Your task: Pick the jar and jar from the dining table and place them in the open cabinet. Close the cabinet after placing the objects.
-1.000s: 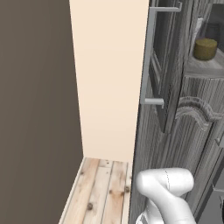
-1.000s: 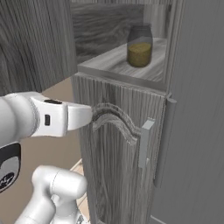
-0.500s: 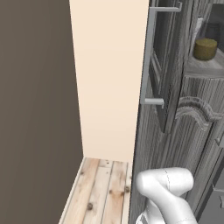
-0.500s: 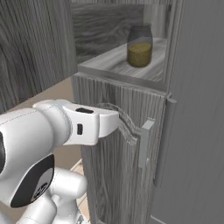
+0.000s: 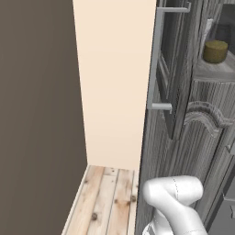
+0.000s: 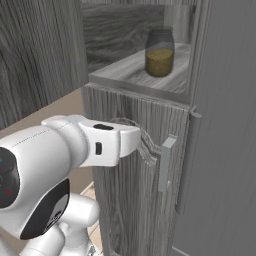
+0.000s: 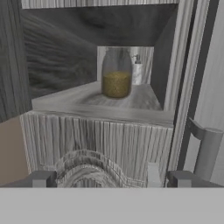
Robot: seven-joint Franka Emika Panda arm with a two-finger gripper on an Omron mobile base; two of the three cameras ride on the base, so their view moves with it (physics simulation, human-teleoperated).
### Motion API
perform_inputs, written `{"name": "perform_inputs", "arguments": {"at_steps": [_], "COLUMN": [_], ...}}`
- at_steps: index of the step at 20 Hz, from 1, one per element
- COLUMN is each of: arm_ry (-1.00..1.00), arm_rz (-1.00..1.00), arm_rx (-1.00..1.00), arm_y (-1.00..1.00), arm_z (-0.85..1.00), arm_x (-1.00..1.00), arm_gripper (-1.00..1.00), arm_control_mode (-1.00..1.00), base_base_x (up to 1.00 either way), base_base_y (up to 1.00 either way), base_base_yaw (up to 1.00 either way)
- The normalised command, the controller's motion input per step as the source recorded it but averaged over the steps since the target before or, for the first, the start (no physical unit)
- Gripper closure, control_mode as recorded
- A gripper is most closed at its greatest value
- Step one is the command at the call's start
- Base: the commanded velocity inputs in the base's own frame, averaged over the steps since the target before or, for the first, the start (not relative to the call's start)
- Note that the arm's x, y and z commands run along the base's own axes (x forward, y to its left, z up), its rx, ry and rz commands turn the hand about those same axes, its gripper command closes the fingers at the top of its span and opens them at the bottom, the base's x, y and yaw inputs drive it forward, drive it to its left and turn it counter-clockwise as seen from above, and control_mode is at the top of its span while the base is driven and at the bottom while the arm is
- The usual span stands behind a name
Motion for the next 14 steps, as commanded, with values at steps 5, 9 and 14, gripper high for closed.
{"name": "perform_inputs", "arguments": {"at_steps": [5,9,14], "arm_ry": [0.00,0.00,0.00], "arm_rz": [0.01,0.00,0.00], "arm_rx": [0.00,0.00,0.00], "arm_y": [0.00,0.00,0.00], "arm_z": [0.00,0.00,0.00], "arm_x": [0.00,0.00,0.00], "arm_gripper": [-1.00,-1.00,-1.00], "arm_control_mode": [1.00,1.00,1.00], "base_base_x": [0.00,-0.13,-0.73], "base_base_y": [0.00,-0.03,-0.24], "base_base_yaw": [0.02,0.05,0.02]}}
